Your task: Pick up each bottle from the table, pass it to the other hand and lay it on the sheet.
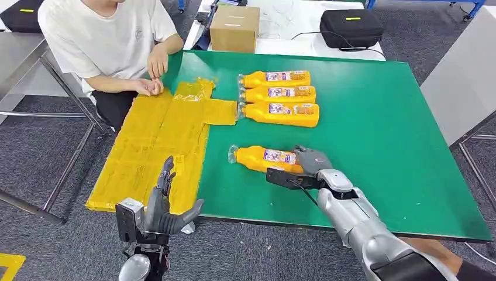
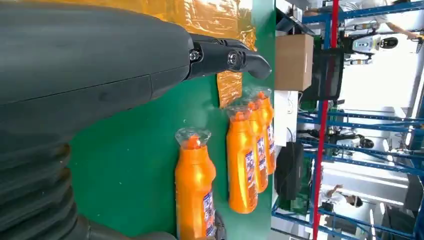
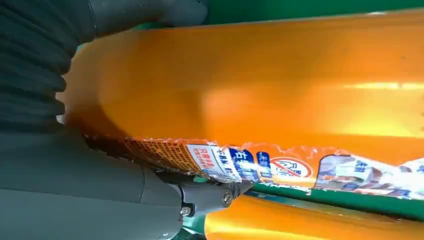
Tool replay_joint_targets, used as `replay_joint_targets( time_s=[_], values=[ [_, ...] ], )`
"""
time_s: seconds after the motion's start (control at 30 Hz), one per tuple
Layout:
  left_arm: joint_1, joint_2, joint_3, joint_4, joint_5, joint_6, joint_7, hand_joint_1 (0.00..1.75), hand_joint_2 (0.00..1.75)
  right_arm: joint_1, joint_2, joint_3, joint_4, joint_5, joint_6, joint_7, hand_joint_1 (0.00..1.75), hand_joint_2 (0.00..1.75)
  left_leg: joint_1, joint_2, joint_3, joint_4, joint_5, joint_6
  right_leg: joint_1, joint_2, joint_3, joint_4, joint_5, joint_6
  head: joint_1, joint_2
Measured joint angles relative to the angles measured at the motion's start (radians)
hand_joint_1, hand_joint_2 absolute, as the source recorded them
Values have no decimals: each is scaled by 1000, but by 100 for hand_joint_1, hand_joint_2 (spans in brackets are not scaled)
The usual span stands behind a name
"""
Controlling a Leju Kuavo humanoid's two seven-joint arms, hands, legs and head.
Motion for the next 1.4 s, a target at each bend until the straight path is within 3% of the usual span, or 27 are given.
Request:
replay_joint_targets(
  time_s=[0.23,0.33,0.47,0.67,0.87,1.1,1.4],
  values=[
    [0,3,3,5,0,0,0,0,175,-9,8,4,21,-32,1,0,162,175,0,0,1,0,0,0,0,0,0,0,0,0,0,0],
    [-2,4,4,7,0,2,-3,0,175,-11,9,4,31,-52,-2,-13,175,175,0,0,1,0,0,0,0,0,0,0,0,0,0,0],
    [-2,5,9,7,9,18,-3,0,175,10,14,-10,35,-153,-50,-111,175,175,0,0,2,0,-1,-1,0,0,1,0,0,0,0,0],
    [4,3,20,7,57,94,46,0,175,166,64,-120,-88,-455,-106,-335,175,175,1,1,4,0,-3,-2,1,1,2,0,-1,-1,0,0],
    [10,0,23,10,32,195,109,0,175,375,124,-185,-351,-619,-98,-382,175,175,2,0,0,0,-2,-2,2,0,-1,0,-1,-1,0,0],
    [18,5,-1,31,216,21,220,0,175,498,175,-200,-579,-698,-100,-426,175,175,1,0,-2,0,-3,-2,0,0,-3,0,-2,-1,0,0],
    [17,19,-55,36,222,-60,203,0,175,500,215,-100,-585,-636,-42,-459,175,175,1,0,-3,0,-2,-2,0,0,-3,0,-1,-1,0,0]
  ],
)
